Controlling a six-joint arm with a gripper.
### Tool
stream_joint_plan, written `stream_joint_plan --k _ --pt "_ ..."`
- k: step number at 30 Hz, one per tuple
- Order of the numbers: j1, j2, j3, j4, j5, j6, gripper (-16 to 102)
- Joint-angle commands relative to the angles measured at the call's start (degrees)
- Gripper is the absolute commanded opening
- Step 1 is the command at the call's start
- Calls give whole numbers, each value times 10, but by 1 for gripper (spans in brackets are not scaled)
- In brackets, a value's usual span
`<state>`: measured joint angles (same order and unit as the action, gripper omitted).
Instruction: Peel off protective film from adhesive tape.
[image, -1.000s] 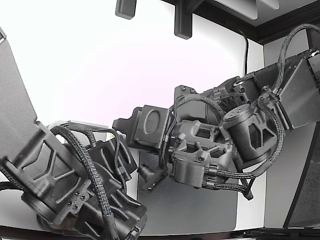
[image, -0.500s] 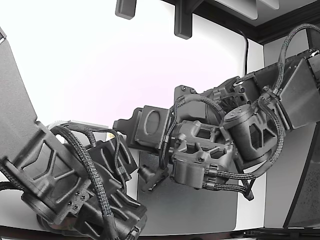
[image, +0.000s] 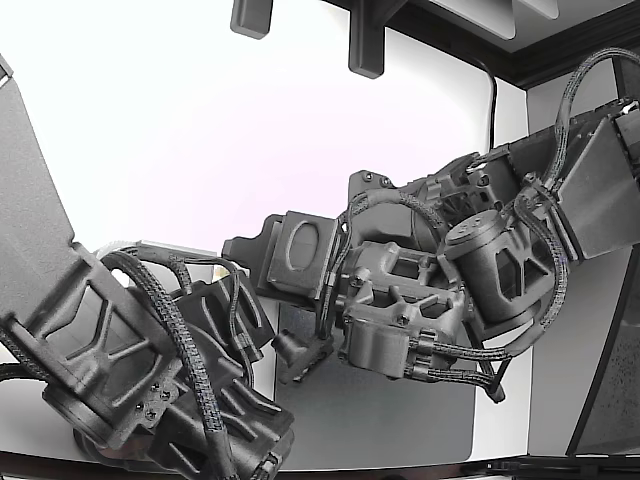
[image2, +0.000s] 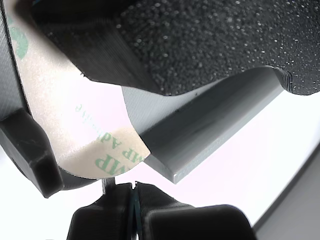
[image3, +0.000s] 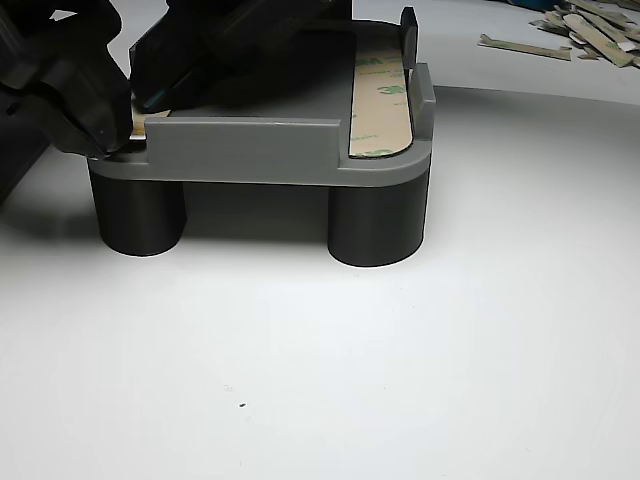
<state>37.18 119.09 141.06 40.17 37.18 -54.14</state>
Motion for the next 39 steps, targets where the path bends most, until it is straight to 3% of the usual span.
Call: stream_joint_plan --k 1,39 --pt "-4 9 -12 -6 3 -1 -11" --pt "16 -19 -52 40 4 24 -11"
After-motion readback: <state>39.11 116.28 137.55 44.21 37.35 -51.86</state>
